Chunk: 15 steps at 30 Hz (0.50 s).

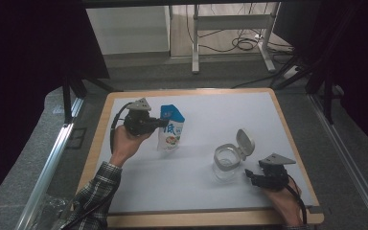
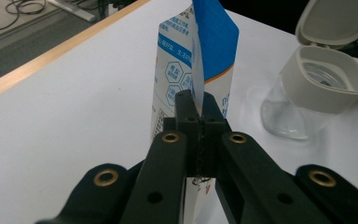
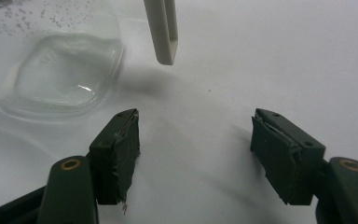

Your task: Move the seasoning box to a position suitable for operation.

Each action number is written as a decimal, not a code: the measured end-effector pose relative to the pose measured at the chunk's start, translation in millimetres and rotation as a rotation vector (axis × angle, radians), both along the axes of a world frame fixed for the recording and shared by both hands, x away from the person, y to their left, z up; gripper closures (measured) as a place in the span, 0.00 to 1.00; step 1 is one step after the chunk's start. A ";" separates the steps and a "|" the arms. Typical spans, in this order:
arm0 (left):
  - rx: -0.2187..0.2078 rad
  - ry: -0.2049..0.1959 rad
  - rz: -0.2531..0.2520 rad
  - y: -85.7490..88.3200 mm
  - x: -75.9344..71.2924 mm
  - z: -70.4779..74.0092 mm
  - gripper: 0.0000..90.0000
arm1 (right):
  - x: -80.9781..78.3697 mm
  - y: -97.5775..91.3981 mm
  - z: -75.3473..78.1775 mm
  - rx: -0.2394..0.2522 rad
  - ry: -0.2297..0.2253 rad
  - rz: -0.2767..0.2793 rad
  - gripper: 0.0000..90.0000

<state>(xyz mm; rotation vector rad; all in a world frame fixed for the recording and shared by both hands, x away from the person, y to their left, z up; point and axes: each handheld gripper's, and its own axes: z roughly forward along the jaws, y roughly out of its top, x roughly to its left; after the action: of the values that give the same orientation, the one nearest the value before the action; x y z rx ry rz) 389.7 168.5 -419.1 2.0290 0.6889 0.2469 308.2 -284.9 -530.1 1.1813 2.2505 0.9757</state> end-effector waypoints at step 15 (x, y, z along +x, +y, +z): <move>-0.011 -0.015 -0.050 -15.4 -28.5 0.0 1.00 | -3.6 1.2 1.0 0.006 0.002 -0.003 0.37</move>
<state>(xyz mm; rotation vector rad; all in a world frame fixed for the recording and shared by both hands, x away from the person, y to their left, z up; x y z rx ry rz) 361.2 153.1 -419.1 2.0296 0.6276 0.2286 304.6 -283.7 -529.1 1.1884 2.2480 0.9808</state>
